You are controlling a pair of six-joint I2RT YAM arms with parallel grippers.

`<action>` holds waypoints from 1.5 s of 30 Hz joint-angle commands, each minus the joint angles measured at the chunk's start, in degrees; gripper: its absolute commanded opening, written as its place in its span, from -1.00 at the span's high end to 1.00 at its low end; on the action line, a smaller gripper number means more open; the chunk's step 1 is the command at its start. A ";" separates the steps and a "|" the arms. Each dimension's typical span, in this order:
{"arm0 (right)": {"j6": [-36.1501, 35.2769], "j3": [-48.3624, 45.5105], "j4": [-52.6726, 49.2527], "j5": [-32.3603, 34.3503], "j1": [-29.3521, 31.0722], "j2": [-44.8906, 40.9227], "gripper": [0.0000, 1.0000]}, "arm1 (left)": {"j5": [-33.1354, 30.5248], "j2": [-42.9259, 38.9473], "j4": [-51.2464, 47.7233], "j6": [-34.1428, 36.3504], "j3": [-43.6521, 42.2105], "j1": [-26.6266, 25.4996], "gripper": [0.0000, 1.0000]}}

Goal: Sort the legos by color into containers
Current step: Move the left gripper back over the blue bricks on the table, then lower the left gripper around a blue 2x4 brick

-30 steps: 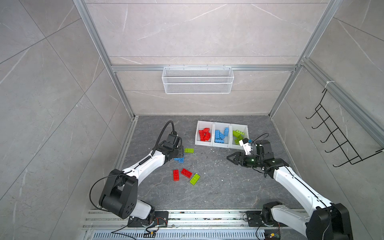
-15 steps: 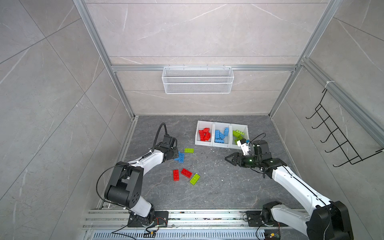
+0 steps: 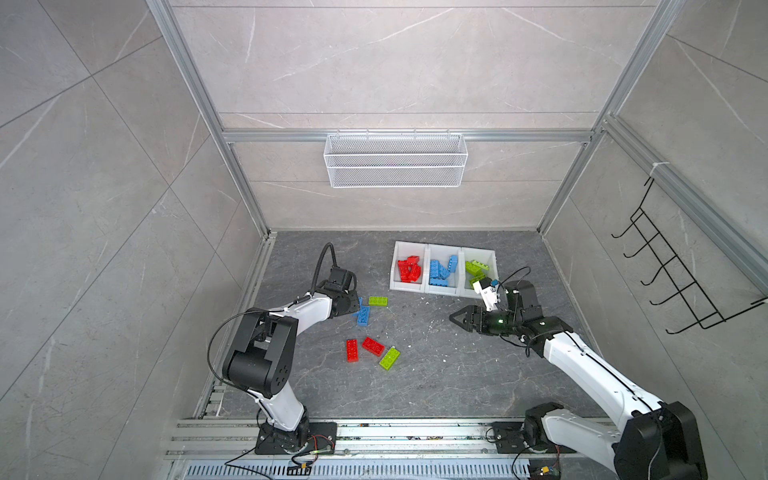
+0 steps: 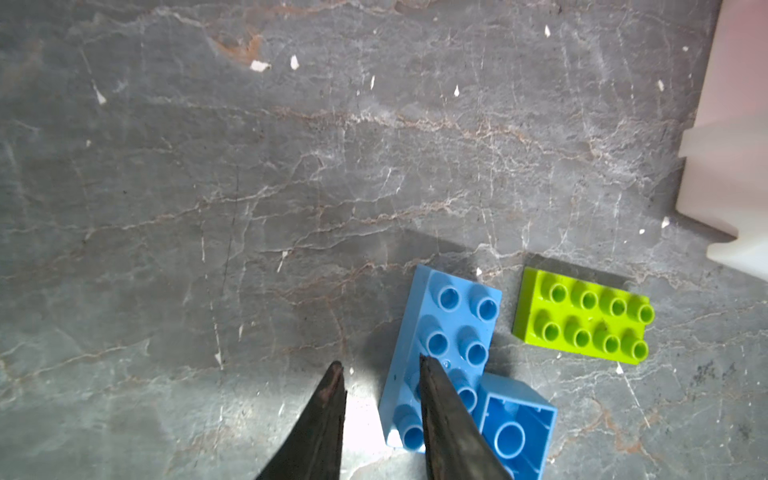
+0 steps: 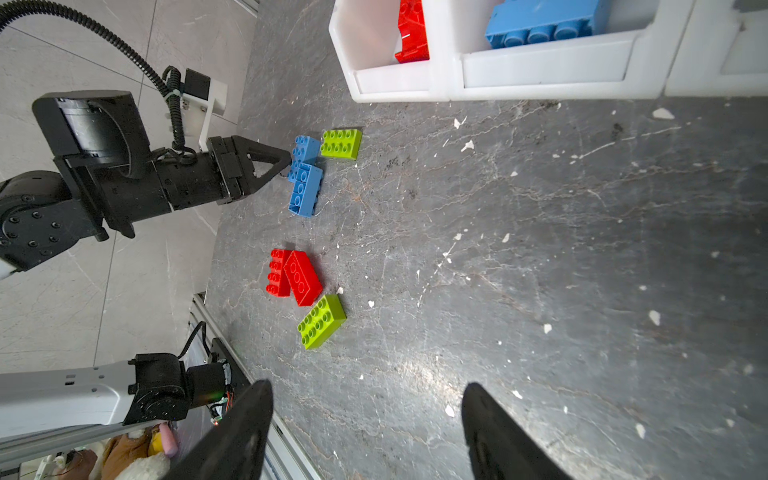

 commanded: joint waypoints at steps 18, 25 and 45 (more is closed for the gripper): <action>-0.01 1.15 -0.43 0.50 0.42 -0.19 -0.47 | -7.77 -7.99 -12.48 -3.02 -0.28 1.93 0.37; 0.25 1.06 -0.01 0.61 0.46 -0.16 -0.48 | -6.24 -14.42 -10.89 -4.59 -1.63 1.89 0.19; -0.09 0.82 -0.58 1.18 1.11 -0.90 -0.47 | 0.40 0.67 -2.74 -5.78 1.10 1.15 -0.04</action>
